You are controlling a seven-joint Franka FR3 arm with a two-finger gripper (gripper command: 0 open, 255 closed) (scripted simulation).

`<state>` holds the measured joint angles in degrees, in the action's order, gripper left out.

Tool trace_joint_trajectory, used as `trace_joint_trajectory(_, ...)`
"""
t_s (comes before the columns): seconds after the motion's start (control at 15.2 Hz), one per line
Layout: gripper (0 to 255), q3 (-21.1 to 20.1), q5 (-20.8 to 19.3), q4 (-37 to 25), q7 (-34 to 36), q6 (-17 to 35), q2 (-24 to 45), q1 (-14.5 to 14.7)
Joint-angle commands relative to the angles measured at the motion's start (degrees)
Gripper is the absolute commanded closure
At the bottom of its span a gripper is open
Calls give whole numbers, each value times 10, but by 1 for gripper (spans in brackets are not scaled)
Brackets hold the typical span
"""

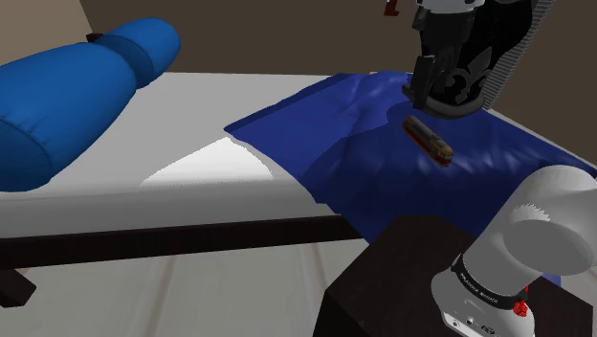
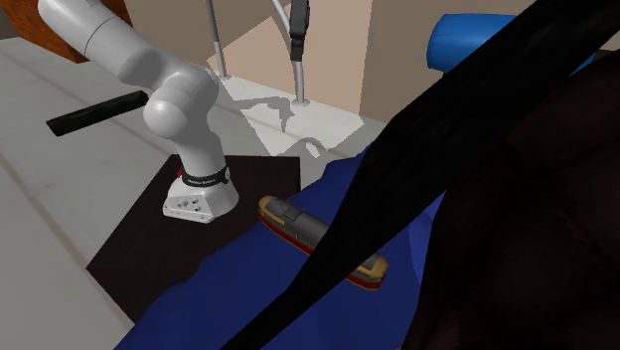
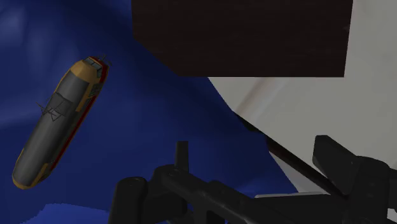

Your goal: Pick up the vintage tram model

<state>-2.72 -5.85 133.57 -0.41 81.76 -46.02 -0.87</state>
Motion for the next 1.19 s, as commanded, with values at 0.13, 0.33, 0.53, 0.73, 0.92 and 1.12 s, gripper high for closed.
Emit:
trace_joint_trajectory(0.13, 0, 24, -11, 14, -6, 28, 7, -13)
trace_joint_trajectory(0.33, 0, 60, -25, 31, -16, 70, 21, -34)
trace_joint_trajectory(0.53, 0, 96, -38, 44, -26, 113, 41, -54)
trace_joint_trajectory(0.73, 0, 133, -48, 51, -36, 157, 67, -72)
trace_joint_trajectory(0.92, 0, 170, -54, 54, -48, 200, 98, -89)
trace_joint_trajectory(1.12, 0, 208, -56, 51, -61, 243, 135, -104)
